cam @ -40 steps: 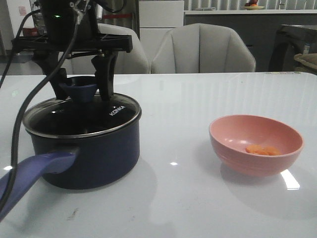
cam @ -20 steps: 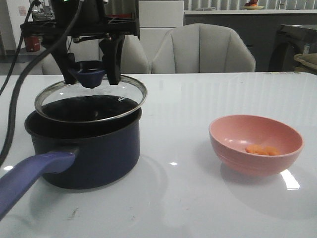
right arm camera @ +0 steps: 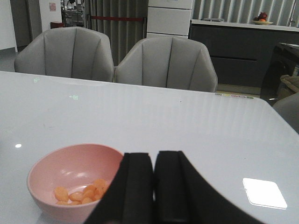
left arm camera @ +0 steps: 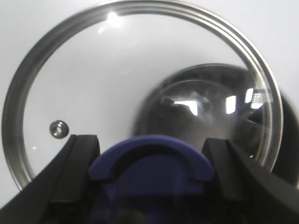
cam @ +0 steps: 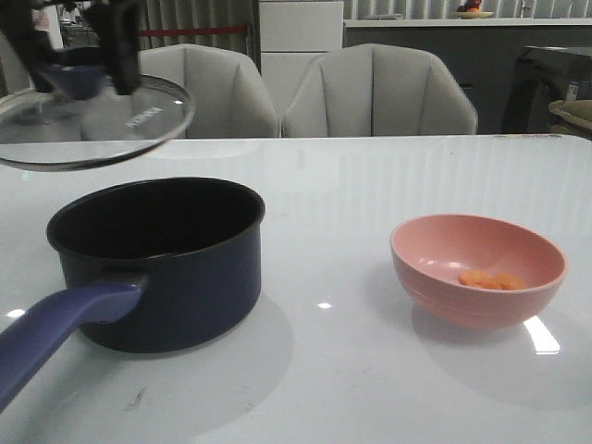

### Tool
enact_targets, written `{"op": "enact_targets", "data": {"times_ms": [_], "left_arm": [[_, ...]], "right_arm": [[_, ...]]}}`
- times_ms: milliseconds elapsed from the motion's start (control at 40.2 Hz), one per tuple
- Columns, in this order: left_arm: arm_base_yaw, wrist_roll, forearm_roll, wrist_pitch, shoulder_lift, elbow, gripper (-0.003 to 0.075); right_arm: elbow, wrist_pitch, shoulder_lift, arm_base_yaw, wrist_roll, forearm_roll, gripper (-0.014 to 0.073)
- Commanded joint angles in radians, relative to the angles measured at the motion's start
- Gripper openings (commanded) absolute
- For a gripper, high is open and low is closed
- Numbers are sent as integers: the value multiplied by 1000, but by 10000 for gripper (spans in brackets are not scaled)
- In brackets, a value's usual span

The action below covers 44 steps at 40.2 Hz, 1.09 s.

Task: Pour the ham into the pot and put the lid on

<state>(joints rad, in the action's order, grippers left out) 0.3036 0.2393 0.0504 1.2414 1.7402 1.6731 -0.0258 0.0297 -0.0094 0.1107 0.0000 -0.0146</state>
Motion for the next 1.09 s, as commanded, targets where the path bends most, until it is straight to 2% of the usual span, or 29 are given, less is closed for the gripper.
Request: {"op": "enact_targets", "data": {"times_ms": [0,199,398,522,919,994,1069], "left_arm": [[-84,-46,19,32,-106,-46,195],[-263,-149,-27,-74,-171,-224,195],[-351,-159,-33,-206,-167,-364,195],[-372,-182,-50,-274,-139,-435,197],[-378,-229,-108,-297,38,-448,202],[-378,-229,-108,-302,57,-448,235],[-378,-229,-108,-302,72,-448,323]], "right_arm": [[-10,-84,-20,-5,0,-10,151],[-10,-84,-20,-5,0,-10,151],[-10,-84,-20,-5,0,-10,151],[-10,-84,-20,-5,0,-10,151],[-10,-84,-20,-5,0,-10,151],[-10,-84,-20,-5,0,-10,151],[-10,-84,-20,-5,0,-10,151]]}}
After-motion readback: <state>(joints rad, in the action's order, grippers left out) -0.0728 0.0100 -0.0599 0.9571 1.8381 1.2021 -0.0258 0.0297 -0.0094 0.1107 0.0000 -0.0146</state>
